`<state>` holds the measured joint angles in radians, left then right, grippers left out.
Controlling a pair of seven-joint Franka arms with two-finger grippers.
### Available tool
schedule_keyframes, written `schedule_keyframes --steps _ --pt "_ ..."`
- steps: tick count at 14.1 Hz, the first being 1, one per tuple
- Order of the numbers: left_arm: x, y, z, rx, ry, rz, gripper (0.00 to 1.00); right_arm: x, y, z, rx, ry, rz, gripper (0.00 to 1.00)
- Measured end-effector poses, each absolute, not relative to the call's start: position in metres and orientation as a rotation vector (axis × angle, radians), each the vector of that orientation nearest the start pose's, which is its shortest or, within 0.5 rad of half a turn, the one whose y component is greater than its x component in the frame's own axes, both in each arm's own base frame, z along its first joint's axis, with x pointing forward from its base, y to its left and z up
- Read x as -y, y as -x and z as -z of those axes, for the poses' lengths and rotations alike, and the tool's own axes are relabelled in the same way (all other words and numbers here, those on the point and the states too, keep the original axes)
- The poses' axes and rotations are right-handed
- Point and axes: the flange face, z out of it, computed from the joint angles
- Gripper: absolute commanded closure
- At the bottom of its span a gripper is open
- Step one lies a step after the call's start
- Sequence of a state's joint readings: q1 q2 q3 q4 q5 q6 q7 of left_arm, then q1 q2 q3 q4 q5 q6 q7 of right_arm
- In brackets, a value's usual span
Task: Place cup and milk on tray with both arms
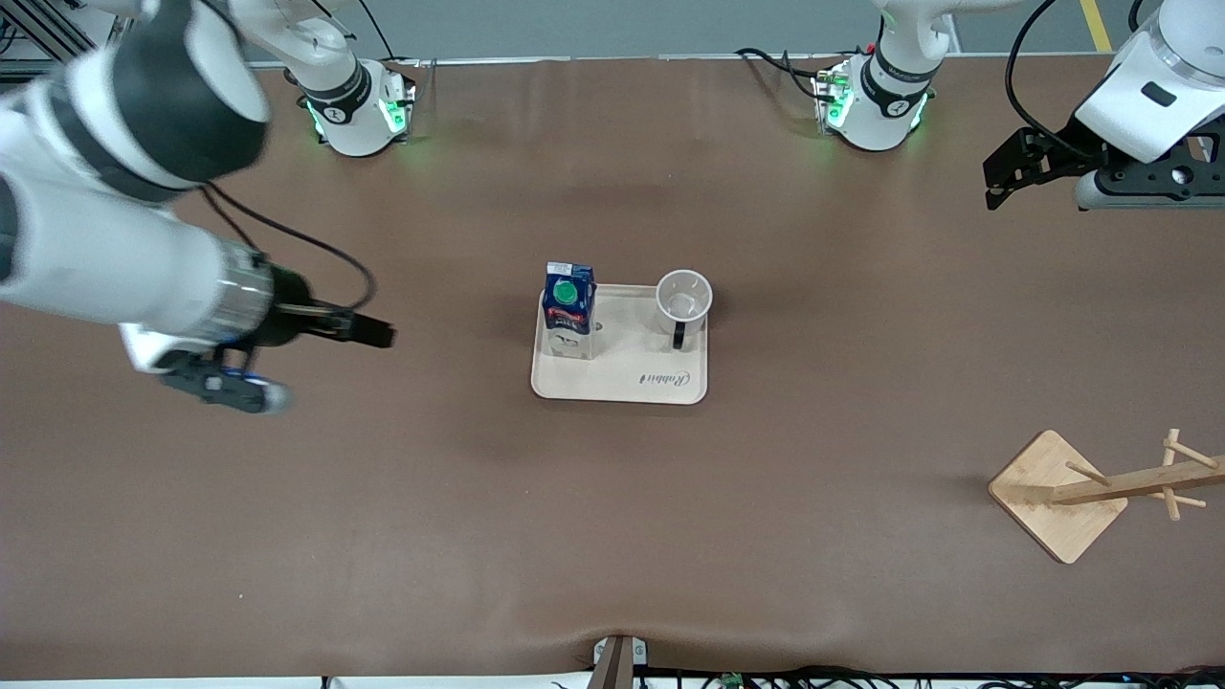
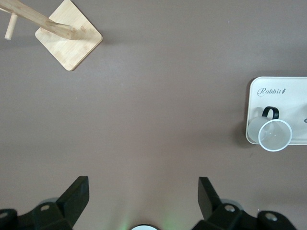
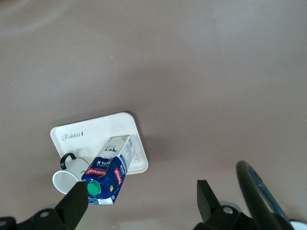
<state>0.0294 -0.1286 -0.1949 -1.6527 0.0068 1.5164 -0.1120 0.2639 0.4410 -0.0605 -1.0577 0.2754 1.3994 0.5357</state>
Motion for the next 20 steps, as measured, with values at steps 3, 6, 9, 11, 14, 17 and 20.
schedule_keyframes --steps 3,6,9,11,14,17,20 --pt "0.091 -0.500 -0.649 -0.081 3.108 -0.006 0.00 -0.108 -0.640 -0.610 -0.480 2.974 -0.162 0.00" --pt "0.093 -0.498 -0.651 -0.087 3.106 0.000 0.00 -0.041 -0.634 -0.621 -0.420 3.017 -0.127 0.00" --pt "0.093 -0.496 -0.653 -0.088 3.105 0.004 0.00 0.010 -0.618 -0.623 -0.397 3.047 -0.122 0.00" --pt "0.093 -0.496 -0.653 -0.087 3.105 0.004 0.00 0.029 -0.601 -0.630 -0.330 3.062 -0.117 0.00" --pt "0.093 -0.496 -0.652 -0.087 3.105 0.004 0.00 0.043 -0.567 -0.638 -0.320 3.062 -0.091 0.00" --pt "0.093 -0.496 -0.653 -0.086 3.105 0.004 0.00 0.029 -0.541 -0.633 -0.258 3.120 -0.034 0.00" --pt "0.093 -0.496 -0.653 -0.085 3.105 0.004 0.00 0.024 -0.539 -0.626 -0.237 3.144 -0.001 0.00"
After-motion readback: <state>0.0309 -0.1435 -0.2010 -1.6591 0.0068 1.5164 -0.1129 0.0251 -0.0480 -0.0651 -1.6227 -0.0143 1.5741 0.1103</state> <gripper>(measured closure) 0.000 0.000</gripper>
